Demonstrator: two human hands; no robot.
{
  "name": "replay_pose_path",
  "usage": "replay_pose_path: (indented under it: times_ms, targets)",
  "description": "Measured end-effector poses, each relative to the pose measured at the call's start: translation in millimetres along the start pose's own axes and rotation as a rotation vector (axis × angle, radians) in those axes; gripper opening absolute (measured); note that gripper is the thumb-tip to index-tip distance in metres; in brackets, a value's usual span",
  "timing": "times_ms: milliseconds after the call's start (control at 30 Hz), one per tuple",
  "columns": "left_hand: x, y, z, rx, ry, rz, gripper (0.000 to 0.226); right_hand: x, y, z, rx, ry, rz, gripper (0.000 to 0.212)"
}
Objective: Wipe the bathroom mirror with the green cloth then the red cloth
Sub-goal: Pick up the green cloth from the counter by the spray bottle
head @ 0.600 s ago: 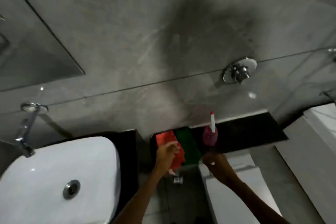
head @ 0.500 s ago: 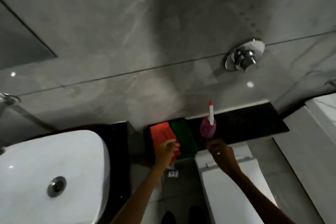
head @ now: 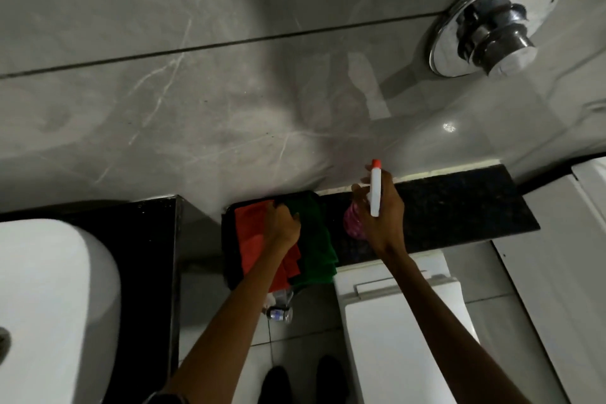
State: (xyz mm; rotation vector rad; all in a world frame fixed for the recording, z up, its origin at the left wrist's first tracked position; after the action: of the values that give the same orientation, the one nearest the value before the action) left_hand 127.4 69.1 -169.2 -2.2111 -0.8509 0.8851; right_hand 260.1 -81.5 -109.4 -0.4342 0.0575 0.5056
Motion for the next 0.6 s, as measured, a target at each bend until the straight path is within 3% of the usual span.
replay_pose_path:
  times_ms: [167, 267, 333, 400, 467, 533, 600]
  targets:
    - [13, 0, 1, 0.043, -0.099, 0.018, 0.046, 9, 9, 0, 0.041, -0.043, -0.023, 0.028]
    - [4, -4, -8, 0.051, 0.057, -0.025, 0.026, 5, 7, 7, -0.020, -0.117, -0.039, 0.015]
    - [-16, -4, -11, -0.175, 0.172, -0.033, 0.010, -8, 0, 15, -0.023, -0.171, 0.006, 0.014]
    - [-39, -7, -10, -0.442, 0.181, 0.013, 0.014, -26, -10, 24, 0.007, -0.226, 0.056, 0.012]
    - [-62, -18, -11, -0.672, 0.120, 0.033, 0.010, -51, -19, 35, 0.024, -0.244, 0.144, 0.014]
    - [-78, -34, -17, -0.948, -0.011, 0.034, 0.031, -78, -28, 46, 0.026, -0.219, 0.273, 0.012]
    - [-91, -50, -29, -1.180, -0.095, -0.011, 0.030, -100, -33, 52, 0.020, -0.171, 0.369, 0.013]
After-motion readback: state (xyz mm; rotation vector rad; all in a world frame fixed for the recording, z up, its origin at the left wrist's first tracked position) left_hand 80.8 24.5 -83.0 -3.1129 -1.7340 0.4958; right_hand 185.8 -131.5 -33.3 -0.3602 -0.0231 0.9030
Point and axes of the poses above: each hand's wrist, its own x-axis towards the middle knuckle, its own y-axis out of the palm, z = x × y, the point moved 1 cm from there along x, towards the middle knuckle, and after that the axes turned 11 degrees about y, right-handed, at the moved point
